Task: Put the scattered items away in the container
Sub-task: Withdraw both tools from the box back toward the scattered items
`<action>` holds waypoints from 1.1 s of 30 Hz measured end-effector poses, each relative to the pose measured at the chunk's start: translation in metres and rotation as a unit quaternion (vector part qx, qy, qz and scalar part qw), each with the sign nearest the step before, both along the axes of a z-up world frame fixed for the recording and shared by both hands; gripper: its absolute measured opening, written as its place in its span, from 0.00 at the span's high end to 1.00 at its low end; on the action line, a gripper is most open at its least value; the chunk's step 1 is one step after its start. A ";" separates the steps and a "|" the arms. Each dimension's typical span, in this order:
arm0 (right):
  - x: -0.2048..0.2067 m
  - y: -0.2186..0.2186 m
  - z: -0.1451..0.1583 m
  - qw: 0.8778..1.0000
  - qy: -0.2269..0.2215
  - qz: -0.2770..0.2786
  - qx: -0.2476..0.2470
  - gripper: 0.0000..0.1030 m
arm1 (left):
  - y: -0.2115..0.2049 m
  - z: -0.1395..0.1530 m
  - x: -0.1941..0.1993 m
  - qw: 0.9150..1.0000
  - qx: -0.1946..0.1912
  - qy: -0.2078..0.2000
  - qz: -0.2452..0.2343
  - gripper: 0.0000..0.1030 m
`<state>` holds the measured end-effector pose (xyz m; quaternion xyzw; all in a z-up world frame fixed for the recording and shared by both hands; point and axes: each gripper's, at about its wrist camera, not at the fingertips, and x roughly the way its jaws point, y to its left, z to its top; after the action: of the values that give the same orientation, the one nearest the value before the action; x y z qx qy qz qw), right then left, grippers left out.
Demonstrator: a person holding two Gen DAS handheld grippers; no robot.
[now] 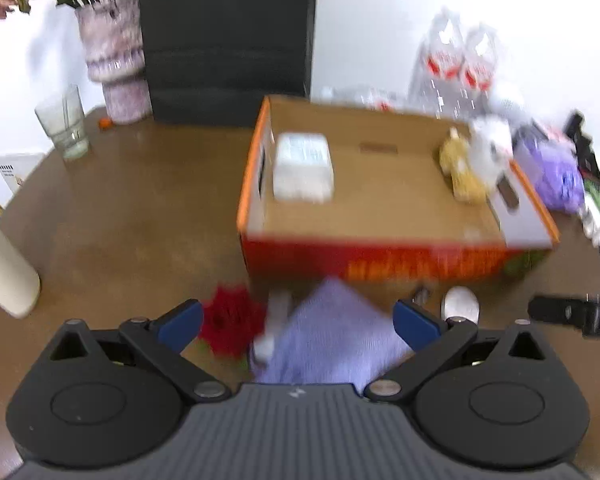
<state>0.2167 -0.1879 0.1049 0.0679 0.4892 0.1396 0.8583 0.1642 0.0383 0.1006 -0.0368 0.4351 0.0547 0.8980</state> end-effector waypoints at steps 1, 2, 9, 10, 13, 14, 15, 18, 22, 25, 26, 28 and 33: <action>-0.005 -0.001 -0.006 1.000 0.003 -0.002 0.000 0.16 | -0.003 -0.005 -0.007 1.000 0.008 -0.004 -0.002 0.00; -0.009 -0.001 -0.012 1.000 0.006 -0.003 -0.002 0.16 | -0.005 -0.008 -0.014 1.000 0.017 -0.010 -0.004 0.00; -0.043 -0.004 -0.048 1.000 0.004 -0.007 0.005 0.16 | -0.021 -0.023 -0.061 0.997 0.046 -0.053 -0.028 0.00; -0.048 -0.004 -0.051 1.000 0.002 -0.011 0.011 0.16 | -0.024 -0.024 -0.067 0.996 0.054 -0.061 -0.030 0.00; -0.065 0.000 -0.051 0.999 -0.031 -0.014 0.007 0.16 | -0.030 -0.025 -0.086 0.992 0.078 -0.098 -0.024 0.00; -0.072 0.001 -0.049 0.999 -0.048 -0.013 0.002 0.16 | -0.032 -0.025 -0.092 0.990 0.085 -0.111 -0.021 0.00; -0.077 0.002 -0.046 0.998 -0.063 -0.012 -0.003 0.16 | -0.033 -0.024 -0.100 0.988 0.090 -0.127 -0.016 0.00; -0.097 0.001 -0.038 0.995 -0.100 -0.007 -0.009 0.16 | -0.035 -0.023 -0.122 0.983 0.094 -0.161 0.004 0.00; -0.139 -0.014 -0.030 0.987 -0.159 0.007 -0.020 0.13 | -0.035 -0.025 -0.163 0.974 0.102 -0.203 0.012 0.00; -0.172 -0.033 -0.025 0.981 -0.193 0.010 -0.015 0.09 | -0.039 -0.035 -0.196 0.965 0.124 -0.229 0.023 0.00; -0.184 -0.040 -0.025 0.979 -0.203 0.006 -0.011 0.06 | -0.040 -0.039 -0.206 0.964 0.126 -0.235 0.022 0.00; -0.206 -0.050 -0.030 0.976 -0.219 0.001 -0.005 0.02 | -0.040 -0.048 -0.225 0.963 0.113 -0.245 0.025 0.00; -0.256 -0.054 -0.047 0.963 -0.268 -0.016 -0.022 0.02 | -0.036 -0.071 -0.255 0.971 0.069 -0.227 0.016 0.00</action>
<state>-0.0395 -0.2422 0.0581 0.0165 0.2434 0.1284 0.9613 -0.0908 0.0021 0.0294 0.0066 0.2140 0.0895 0.9727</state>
